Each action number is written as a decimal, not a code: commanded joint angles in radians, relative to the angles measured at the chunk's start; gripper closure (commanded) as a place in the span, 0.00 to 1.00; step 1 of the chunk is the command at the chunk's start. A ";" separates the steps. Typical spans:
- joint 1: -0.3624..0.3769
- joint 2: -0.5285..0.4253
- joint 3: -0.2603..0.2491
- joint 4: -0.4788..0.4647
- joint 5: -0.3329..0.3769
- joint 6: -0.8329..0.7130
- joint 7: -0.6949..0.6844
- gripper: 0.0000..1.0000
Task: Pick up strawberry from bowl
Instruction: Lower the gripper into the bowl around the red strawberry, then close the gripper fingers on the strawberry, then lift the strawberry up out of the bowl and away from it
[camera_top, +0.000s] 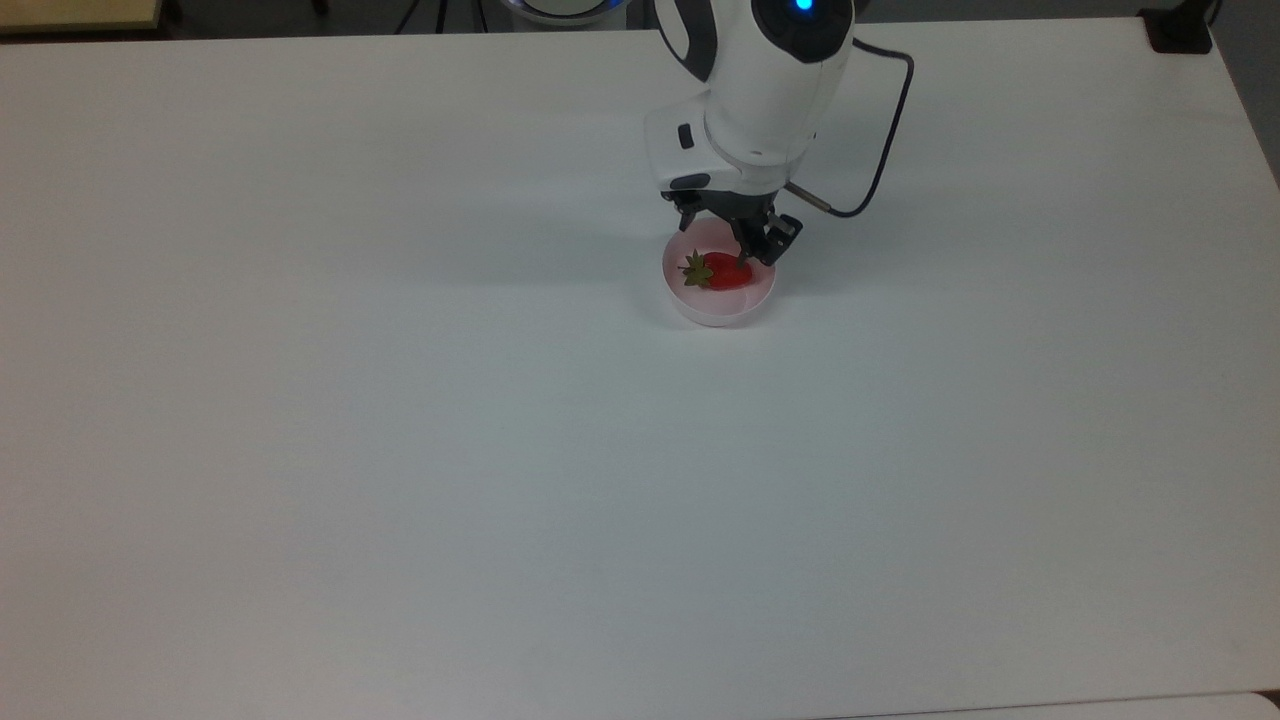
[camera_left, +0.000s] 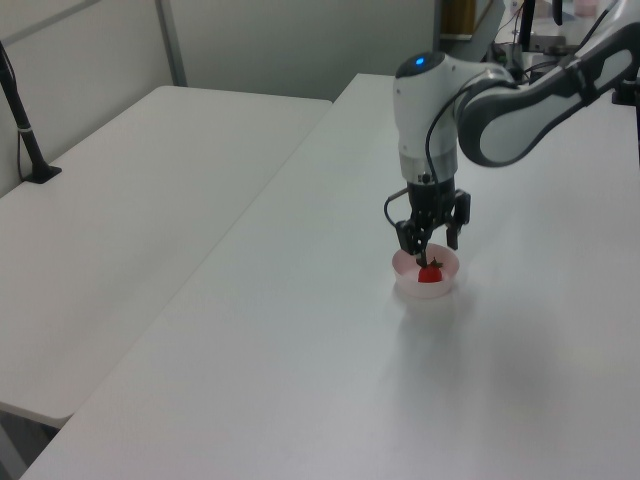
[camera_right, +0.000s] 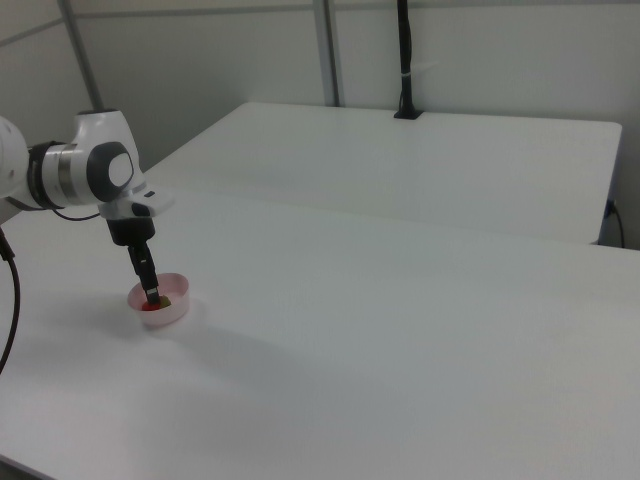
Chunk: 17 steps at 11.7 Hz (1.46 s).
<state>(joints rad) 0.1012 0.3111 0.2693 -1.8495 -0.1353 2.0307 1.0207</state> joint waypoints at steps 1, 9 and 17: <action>0.011 0.022 -0.002 -0.019 -0.024 0.063 0.081 0.32; 0.018 0.059 -0.002 -0.027 -0.066 0.097 0.108 0.62; -0.041 -0.015 -0.008 0.098 -0.058 -0.099 -0.303 0.64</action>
<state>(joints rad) 0.1045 0.3064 0.2683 -1.7717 -0.1861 1.9744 0.9443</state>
